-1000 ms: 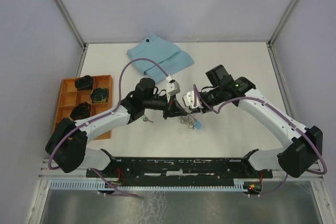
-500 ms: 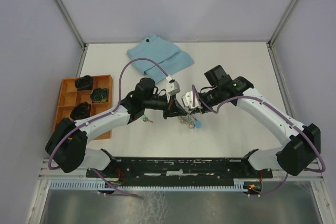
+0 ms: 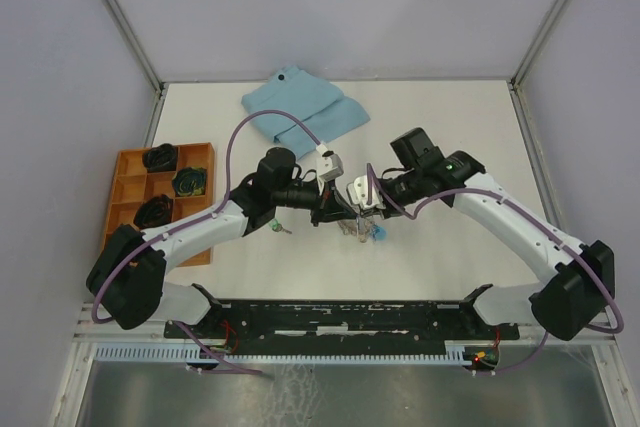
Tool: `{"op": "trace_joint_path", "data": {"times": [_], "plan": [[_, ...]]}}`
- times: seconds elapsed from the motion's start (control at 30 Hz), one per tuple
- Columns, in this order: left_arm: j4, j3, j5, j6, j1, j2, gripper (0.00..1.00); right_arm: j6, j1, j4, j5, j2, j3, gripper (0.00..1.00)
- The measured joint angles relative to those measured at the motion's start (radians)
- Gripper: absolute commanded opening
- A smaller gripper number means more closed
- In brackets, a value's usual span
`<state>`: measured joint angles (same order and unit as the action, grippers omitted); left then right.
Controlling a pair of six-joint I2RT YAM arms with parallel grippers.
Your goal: Put the keys on the keyring
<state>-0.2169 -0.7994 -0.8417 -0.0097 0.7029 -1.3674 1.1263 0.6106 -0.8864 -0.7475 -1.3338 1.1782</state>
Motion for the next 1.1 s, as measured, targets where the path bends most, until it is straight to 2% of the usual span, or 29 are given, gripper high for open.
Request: {"op": "trace_joint_path", "data": {"times": [0.5,0.83,1.1], "plan": [[-0.055,0.126,0.089,-0.031,-0.014,0.009,0.03,-0.251,-0.04,0.284,-0.064,0.154,-0.192,0.01],[-0.178,0.133,0.083,-0.104,0.007,-0.004,0.03,-0.469,-0.043,0.595,-0.127,0.198,-0.35,0.01],[-0.267,0.16,0.118,-0.135,0.012,-0.012,0.1,-0.556,-0.044,0.722,-0.069,0.236,-0.411,0.01]]}}
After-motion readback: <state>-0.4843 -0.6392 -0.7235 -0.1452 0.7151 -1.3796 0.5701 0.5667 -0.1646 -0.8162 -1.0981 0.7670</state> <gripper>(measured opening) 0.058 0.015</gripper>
